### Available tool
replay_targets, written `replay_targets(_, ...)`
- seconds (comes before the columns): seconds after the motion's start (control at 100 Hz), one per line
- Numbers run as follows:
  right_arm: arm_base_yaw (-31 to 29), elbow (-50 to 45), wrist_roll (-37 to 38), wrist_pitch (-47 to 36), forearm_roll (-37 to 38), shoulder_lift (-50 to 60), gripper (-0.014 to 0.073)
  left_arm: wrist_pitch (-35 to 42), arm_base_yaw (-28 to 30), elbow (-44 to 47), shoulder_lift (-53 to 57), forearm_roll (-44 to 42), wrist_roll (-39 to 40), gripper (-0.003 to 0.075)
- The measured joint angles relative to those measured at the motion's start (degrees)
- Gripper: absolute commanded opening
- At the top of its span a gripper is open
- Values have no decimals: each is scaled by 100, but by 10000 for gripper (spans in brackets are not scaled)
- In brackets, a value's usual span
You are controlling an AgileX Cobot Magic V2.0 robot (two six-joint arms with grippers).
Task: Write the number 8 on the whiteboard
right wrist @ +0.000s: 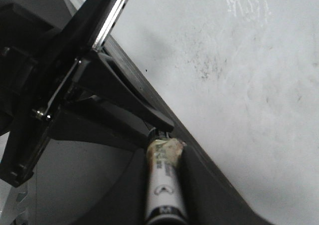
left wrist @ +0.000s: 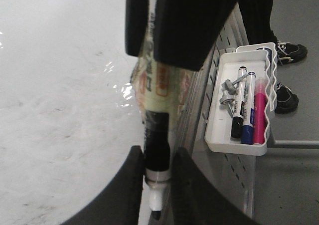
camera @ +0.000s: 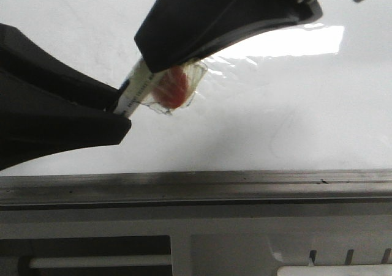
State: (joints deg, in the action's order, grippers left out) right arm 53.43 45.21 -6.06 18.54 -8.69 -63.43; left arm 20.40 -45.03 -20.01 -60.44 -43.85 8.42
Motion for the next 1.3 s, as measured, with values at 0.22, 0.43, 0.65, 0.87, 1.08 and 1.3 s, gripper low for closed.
replay_targets(0.22, -33, 0, 0, -27, 103, -3, -69, 26, 0, -4, 53, -62, 0, 363)
replay_targets(0.43, -110, 26, 234, -49, 103, -3, -60, -890, 23, -4, 1050, 614, 0, 344)
replay_targets(0.65, -435, 504, 375, -49, 103, -13, -60, -1789, 343, -4, 2766, 1526, 0, 344)
replay_targets(0.87, -1019, 1294, 386, 349, 103, -195, -59, -1846, 783, -4, 3242, 1991, 0, 344)
replay_targets(1.08, -1320, 1749, 398, 807, 103, -688, -59, -1814, 848, -4, 3246, 2218, 0, 344)
replay_targets(1.3, -1307, 1803, 408, 1129, -108, -986, -59, -1706, 848, -4, 3246, 2255, 0, 344)
